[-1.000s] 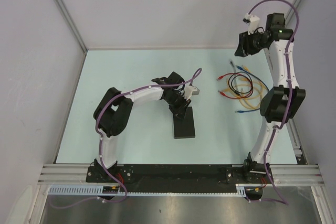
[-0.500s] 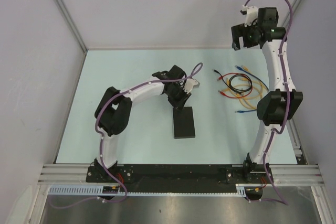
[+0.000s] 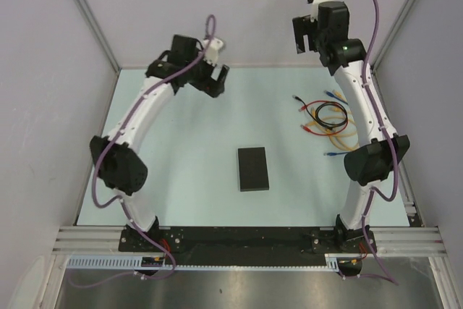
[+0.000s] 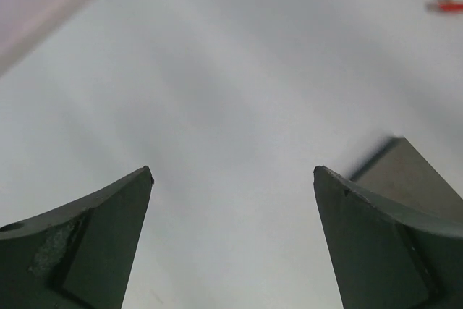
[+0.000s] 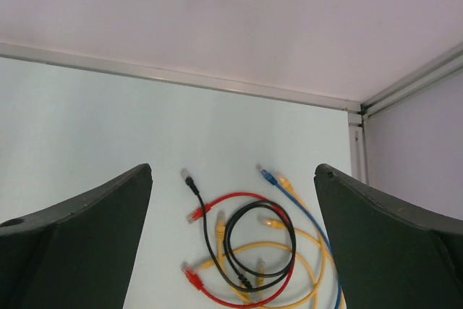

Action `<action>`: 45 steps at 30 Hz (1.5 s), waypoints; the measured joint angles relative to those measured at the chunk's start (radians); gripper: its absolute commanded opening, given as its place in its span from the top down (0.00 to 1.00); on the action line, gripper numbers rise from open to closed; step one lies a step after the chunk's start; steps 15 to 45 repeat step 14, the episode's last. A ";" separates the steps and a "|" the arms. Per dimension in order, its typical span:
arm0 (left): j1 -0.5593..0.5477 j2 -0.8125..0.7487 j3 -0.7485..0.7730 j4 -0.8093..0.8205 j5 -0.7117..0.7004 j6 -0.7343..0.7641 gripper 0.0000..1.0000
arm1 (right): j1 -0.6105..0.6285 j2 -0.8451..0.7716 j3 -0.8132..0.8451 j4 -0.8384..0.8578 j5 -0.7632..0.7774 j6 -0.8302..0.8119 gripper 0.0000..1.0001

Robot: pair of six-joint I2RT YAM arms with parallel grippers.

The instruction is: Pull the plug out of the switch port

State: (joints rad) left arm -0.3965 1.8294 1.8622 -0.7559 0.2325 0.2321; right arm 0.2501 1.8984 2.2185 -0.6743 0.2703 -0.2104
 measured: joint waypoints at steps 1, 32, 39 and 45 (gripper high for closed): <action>0.031 -0.045 -0.006 0.011 -0.022 -0.013 0.00 | 0.010 -0.002 -0.005 0.001 0.003 0.014 0.00; 0.161 -0.337 -0.223 0.129 -0.201 -0.095 0.00 | 0.042 -0.069 -0.177 0.021 0.168 0.072 0.00; 0.161 -0.337 -0.223 0.129 -0.201 -0.095 0.00 | 0.042 -0.069 -0.177 0.021 0.168 0.072 0.00; 0.161 -0.337 -0.223 0.129 -0.201 -0.095 0.00 | 0.042 -0.069 -0.177 0.021 0.168 0.072 0.00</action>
